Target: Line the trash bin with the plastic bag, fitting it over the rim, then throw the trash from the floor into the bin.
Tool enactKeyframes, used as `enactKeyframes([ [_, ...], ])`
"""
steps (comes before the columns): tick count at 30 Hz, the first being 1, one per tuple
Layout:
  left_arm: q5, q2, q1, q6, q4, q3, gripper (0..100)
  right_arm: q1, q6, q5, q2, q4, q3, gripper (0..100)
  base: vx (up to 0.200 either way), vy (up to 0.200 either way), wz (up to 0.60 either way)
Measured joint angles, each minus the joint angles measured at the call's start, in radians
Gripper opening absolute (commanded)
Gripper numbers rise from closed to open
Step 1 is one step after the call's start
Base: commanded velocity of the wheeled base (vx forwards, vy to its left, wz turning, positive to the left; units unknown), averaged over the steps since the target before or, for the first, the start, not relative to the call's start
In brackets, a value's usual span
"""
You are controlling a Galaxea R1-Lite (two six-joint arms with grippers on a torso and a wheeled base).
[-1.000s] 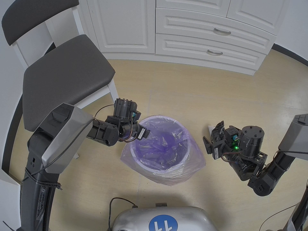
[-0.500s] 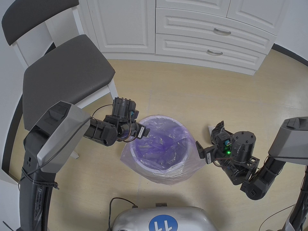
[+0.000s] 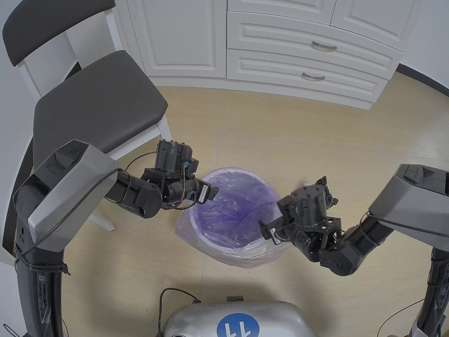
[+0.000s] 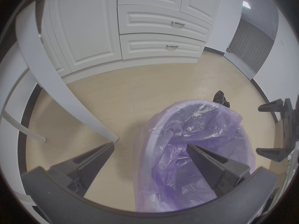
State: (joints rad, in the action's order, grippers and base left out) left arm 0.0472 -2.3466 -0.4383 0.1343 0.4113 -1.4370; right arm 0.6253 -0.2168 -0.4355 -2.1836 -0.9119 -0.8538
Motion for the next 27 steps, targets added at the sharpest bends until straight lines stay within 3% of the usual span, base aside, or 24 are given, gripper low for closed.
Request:
enactKeyframes([
  [10,-0.021,0.05,0.013,0.004,0.18,0.199,100,0.026,0.007,-0.02,-0.112,0.242,-0.346,100,0.0,0.0,0.0],
  [27,-0.038,0.071,0.031,0.007,0.222,0.257,100,-0.047,-0.011,-0.094,-0.324,0.283,-0.621,100,0.0,0.0,0.0],
])
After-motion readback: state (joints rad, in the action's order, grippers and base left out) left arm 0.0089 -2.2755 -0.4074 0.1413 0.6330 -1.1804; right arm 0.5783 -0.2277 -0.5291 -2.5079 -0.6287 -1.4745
